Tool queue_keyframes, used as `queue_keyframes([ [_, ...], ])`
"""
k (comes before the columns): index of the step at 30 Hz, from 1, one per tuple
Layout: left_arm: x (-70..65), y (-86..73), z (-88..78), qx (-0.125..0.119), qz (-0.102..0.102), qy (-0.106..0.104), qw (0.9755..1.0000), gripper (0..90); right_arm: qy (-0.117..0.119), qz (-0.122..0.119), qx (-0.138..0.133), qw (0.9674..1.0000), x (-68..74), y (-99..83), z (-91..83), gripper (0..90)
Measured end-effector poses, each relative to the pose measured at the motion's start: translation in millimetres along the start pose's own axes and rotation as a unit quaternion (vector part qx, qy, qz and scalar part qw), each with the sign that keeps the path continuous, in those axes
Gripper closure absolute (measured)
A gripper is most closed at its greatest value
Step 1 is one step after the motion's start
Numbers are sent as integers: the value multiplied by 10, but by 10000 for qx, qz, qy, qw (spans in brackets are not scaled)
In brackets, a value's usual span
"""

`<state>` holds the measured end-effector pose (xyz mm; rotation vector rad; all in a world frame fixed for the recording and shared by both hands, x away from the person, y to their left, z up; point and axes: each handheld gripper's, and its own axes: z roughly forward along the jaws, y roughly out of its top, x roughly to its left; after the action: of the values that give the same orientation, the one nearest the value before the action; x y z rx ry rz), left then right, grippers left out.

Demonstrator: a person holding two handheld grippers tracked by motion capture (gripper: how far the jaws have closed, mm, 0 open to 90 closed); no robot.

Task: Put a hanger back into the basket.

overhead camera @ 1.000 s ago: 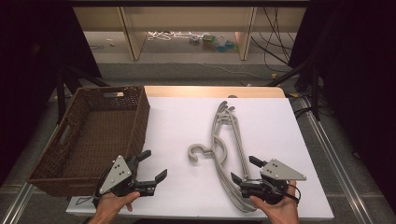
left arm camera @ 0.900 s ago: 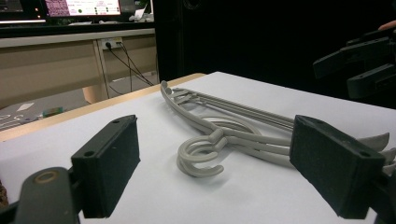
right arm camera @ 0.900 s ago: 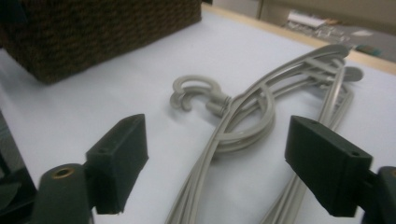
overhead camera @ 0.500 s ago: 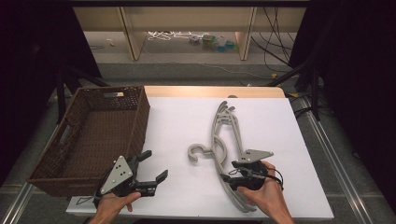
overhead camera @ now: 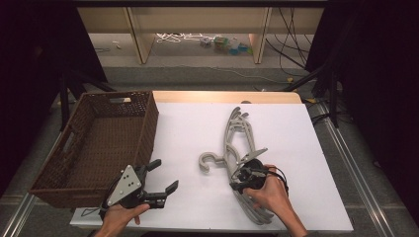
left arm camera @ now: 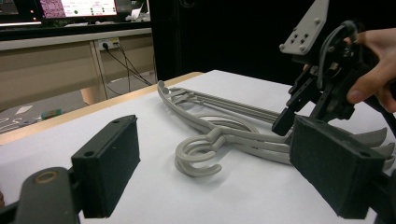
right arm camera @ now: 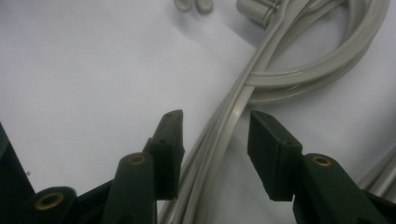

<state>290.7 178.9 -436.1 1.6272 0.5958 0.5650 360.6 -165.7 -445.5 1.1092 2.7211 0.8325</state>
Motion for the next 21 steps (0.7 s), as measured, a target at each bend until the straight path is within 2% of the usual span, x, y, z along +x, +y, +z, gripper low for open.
queue_keyframes([
  [4, 2, -6, 17, -85, -17, -36, 10000, 157, 51, 9, 128, 9999, -27, 35, 65, 632],
  [5, -1, -3, 7, -17, -8, -7, 10000, 157, 46, 17, 139, 9999, -32, 41, 72, 639],
  [7, -1, -5, 17, -71, -34, -24, 10000, 157, 67, 72, 187, 9998, -45, 63, 92, 654],
  [10, -2, -2, 7, -8, -13, 5, 10000, 157, 68, 71, 246, 9996, -56, 87, 127, 687],
  [12, 1, -5, 16, -81, -37, -35, 10000, 157, 81, 85, 323, 9994, -57, 90, 138, 700],
  [18, 2, 1, 5, -8, -20, -4, 10000, 157, 49, 178, 315, 9993, -59, 91, 118, 726],
  [20, 2, -3, 13, -54, -28, -34, 10000, 157, 32, 177, 307, 9994, -68, 91, 111, 733],
  [21, 1, 1, 4, -4, -30, -9, 10000, 157, 1, 249, 311, 9992, -65, 91, 101, 735],
])
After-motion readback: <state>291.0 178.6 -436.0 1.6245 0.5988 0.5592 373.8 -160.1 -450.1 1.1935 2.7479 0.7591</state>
